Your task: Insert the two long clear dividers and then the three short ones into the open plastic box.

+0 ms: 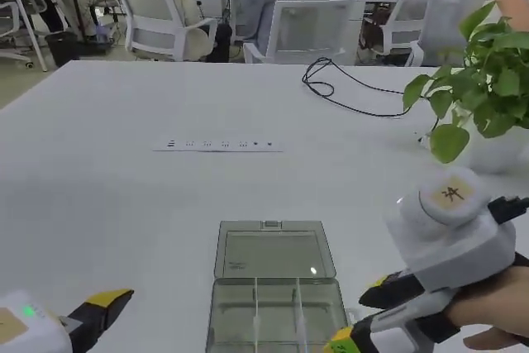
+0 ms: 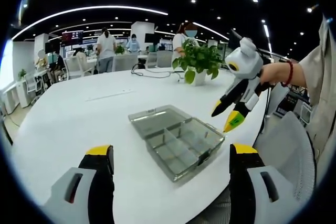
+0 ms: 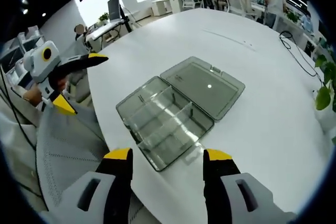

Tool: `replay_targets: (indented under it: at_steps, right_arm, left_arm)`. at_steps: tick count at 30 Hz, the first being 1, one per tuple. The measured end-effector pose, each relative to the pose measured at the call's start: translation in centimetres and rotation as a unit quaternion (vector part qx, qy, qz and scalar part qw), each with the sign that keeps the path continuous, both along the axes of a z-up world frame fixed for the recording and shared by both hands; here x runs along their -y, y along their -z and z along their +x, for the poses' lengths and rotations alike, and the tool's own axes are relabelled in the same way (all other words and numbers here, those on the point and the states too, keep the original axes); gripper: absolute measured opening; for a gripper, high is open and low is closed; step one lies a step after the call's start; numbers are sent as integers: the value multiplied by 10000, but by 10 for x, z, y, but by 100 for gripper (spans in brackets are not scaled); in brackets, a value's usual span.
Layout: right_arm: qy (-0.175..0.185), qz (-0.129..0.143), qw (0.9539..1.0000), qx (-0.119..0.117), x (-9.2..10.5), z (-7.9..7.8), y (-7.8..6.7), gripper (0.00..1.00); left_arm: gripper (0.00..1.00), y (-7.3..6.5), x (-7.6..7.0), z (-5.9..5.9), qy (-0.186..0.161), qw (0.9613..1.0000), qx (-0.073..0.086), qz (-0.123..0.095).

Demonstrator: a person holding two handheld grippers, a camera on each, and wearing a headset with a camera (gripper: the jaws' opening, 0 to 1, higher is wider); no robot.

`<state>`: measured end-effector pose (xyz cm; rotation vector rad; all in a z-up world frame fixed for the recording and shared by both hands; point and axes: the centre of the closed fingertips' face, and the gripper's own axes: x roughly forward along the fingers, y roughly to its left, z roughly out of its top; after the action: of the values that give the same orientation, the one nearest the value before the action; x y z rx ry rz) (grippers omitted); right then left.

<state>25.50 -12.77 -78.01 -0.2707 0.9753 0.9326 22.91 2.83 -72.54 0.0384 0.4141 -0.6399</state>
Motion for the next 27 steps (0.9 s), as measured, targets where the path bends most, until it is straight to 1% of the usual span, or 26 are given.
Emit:
replay_targets:
  at_steps: [2, 5, 10, 11, 12, 13, 15, 16, 18, 19, 20, 21, 22, 24, 25, 27]
  right_arm:
    - [-97, -54, 9999, 51, 6, 1, 2, 55]
    - [-193, -52, 9998, 49, 12, 1, 6, 55]
    - [-569, -163, 9982, 114, 23, 1, 16, 55]
    - [-770, -201, 9967, 172, 25, 0, 19, 55]
    - [-895, -263, 9954, 232, 27, 0, 21, 55]
    - [-1069, -387, 9930, 304, 31, -1, 25, 55]
    - [-1295, -509, 9896, 375, 36, -2, 31, 54]
    - [-1279, -486, 9900, 344, 37, -3, 33, 54]
    - [-1365, -550, 9886, 322, 41, -5, 39, 52]
    - [-1453, -624, 9868, 344, 44, -5, 41, 52]
    - [-1603, -715, 9836, 419, 47, -5, 44, 51]
    - [-1632, -736, 9829, 438, 48, -5, 45, 50]
    - [-1697, -795, 9811, 482, 50, -5, 47, 50]
    - [-1838, -819, 9782, 521, 53, -5, 51, 48]
    - [-1838, -840, 9780, 517, 54, -4, 52, 47]
    - [-2026, -876, 9735, 599, 55, -4, 53, 45]
  left_arm:
    - [93, 0, -1, 0, -12, 10000, -2, 13]
    - [93, 0, -1, 0, -18, 10000, -7, 28]
    - [93, 0, -1, 1, -22, 10000, -8, 53]
    - [93, 0, -1, 1, -21, 10000, -5, 60]
    - [93, 0, -1, 1, -24, 10000, -4, 67]
    - [92, 0, -1, 1, -26, 10000, -2, 76]
    - [92, 0, -2, 1, -42, 10000, 0, 85]
    - [92, 0, -2, 1, -48, 10000, 1, 84]
    - [92, 1, -3, 1, -62, 9999, -12, 96]
    - [92, 1, -3, 1, -67, 9999, -14, 100]
    - [91, 2, -3, 1, -81, 9999, -21, 103]
    - [91, 2, -4, 1, -89, 9999, -23, 101]
    - [91, 2, -4, 1, -99, 9999, -27, 100]
    - [91, 3, -5, 0, -111, 9999, -32, 114]
    - [91, 3, -5, 0, -112, 9999, -34, 122]
    - [90, 3, -5, 0, -120, 9998, -42, 131]
